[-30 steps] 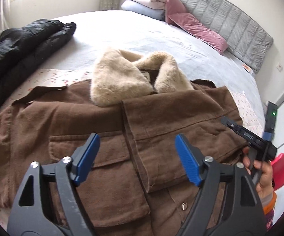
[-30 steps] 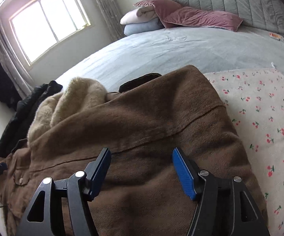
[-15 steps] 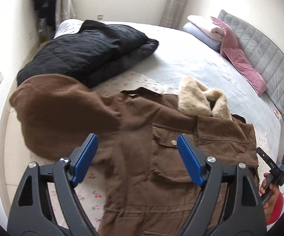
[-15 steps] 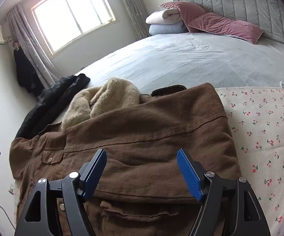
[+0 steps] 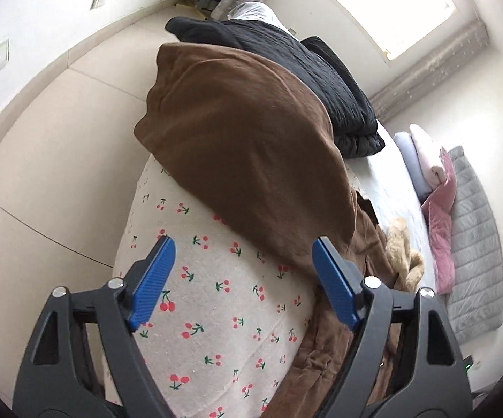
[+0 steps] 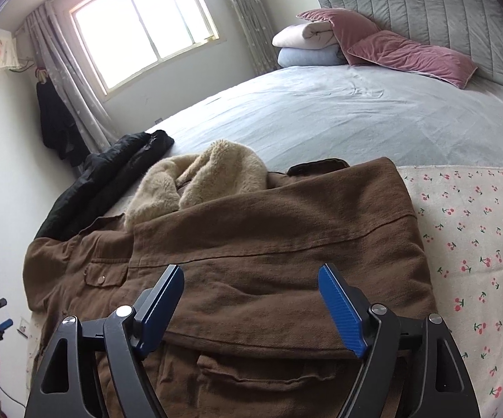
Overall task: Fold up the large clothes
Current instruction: 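Grasp the other sleeve with the left gripper and fold it across the jacket body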
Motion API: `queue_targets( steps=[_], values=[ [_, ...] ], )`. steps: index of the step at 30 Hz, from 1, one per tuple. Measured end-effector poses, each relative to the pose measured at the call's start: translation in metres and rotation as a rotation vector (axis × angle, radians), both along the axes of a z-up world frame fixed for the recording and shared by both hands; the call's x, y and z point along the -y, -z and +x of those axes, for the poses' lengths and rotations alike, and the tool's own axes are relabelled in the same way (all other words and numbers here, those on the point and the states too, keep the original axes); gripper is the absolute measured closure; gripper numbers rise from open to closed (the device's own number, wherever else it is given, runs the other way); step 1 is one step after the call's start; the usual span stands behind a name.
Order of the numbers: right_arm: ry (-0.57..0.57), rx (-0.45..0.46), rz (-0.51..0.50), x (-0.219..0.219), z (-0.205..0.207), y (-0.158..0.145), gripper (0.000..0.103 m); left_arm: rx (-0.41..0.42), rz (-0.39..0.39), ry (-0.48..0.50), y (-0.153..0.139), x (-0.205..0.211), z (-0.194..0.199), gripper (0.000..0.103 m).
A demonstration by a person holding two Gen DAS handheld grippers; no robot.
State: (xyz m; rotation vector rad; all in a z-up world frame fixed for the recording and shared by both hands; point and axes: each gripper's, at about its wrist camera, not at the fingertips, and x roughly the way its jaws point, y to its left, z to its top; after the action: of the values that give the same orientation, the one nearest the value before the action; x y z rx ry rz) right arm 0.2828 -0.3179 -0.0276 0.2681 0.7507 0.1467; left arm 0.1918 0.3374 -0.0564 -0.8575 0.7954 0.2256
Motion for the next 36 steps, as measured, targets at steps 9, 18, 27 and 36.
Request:
queue_targets(
  steps=[9,18,27,36],
  values=[
    [0.017,-0.034,-0.005,-0.002,0.007,0.011,0.022,0.101,-0.261,-0.196,0.057,-0.041,0.030,0.034],
    [-0.037,-0.048,-0.006,-0.016,0.011,0.019,0.022,0.198,-0.379,-0.367,0.096,-0.060,0.039,0.091],
    [-0.041,-0.055,0.014,-0.016,0.011,0.020,0.022,0.426,0.151,-0.256,-0.052,0.023,0.036,0.098],
    [-0.029,-0.053,0.022,-0.013,0.011,0.020,0.022,0.665,0.311,0.334,-0.155,0.202,0.074,0.099]
  ],
)
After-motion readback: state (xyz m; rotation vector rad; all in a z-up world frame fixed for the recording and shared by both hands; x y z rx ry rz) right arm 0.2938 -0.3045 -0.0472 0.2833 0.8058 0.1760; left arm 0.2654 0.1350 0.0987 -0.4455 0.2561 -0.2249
